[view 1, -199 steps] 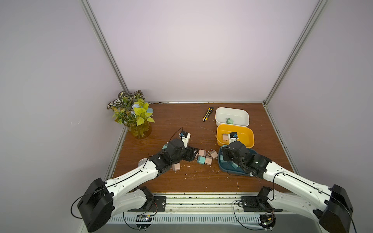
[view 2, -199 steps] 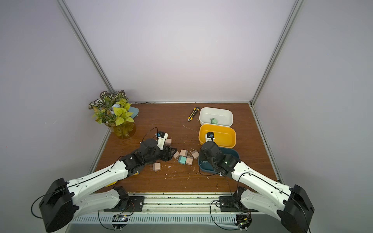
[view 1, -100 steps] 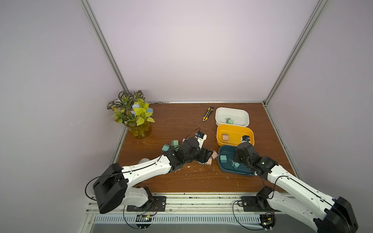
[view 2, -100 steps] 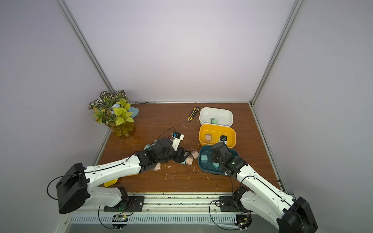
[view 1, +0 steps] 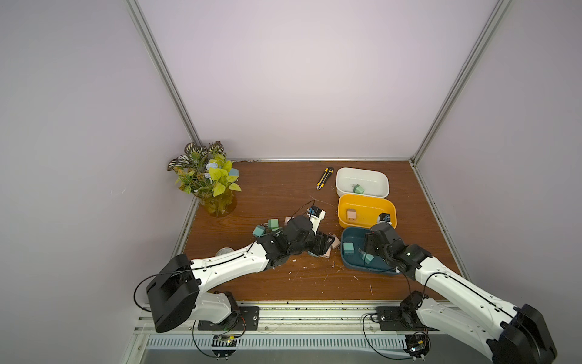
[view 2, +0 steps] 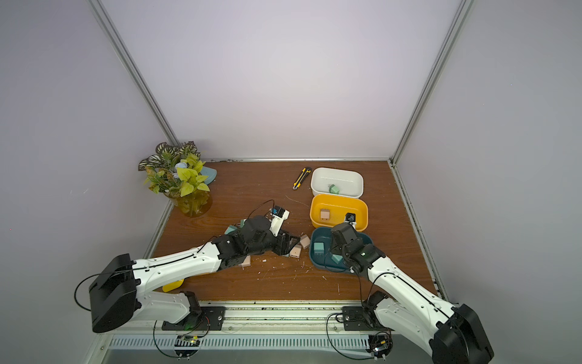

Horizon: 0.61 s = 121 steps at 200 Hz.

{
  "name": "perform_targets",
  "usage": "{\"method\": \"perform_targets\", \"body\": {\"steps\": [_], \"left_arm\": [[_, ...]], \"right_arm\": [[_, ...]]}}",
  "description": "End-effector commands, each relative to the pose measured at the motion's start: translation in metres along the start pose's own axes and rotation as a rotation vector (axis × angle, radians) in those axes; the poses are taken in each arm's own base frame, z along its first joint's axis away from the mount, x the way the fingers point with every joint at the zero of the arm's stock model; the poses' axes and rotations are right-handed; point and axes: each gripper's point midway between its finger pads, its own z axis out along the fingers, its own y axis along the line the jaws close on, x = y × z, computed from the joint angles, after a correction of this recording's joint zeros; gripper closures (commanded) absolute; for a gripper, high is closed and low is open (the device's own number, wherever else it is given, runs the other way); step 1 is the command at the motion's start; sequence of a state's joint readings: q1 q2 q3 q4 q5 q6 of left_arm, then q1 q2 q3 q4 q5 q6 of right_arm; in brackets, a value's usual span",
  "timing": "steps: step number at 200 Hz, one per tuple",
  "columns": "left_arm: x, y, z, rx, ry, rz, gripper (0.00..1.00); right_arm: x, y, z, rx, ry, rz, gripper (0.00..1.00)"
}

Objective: Place the plugs by color into the storage box
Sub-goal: Place the plug in the storage box.

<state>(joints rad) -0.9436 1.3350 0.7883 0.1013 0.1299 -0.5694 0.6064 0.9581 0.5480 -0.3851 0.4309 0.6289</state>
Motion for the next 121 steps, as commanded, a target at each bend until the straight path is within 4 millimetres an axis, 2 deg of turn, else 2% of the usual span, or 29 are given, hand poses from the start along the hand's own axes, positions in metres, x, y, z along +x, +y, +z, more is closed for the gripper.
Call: {"method": "perform_targets", "body": {"steps": [1, 63, 85, 121], "left_arm": [[-0.006, -0.008, -0.005, 0.019, -0.023, 0.010, 0.38], [-0.002, -0.005, -0.004, 0.012, -0.016, 0.003, 0.37], [-0.004, -0.004, -0.005, 0.006, -0.026, 0.008, 0.37], [-0.006, -0.003, -0.007, -0.001, -0.037, 0.014, 0.37]], "right_arm": [[-0.005, 0.005, -0.001, -0.021, -0.007, 0.015, 0.32], [-0.012, 0.017, -0.003, -0.066, -0.009, 0.023, 0.32], [-0.020, 0.028, -0.009, -0.124, -0.018, 0.028, 0.32], [-0.039, 0.036, -0.023, -0.173, -0.069, 0.051, 0.33]]}}
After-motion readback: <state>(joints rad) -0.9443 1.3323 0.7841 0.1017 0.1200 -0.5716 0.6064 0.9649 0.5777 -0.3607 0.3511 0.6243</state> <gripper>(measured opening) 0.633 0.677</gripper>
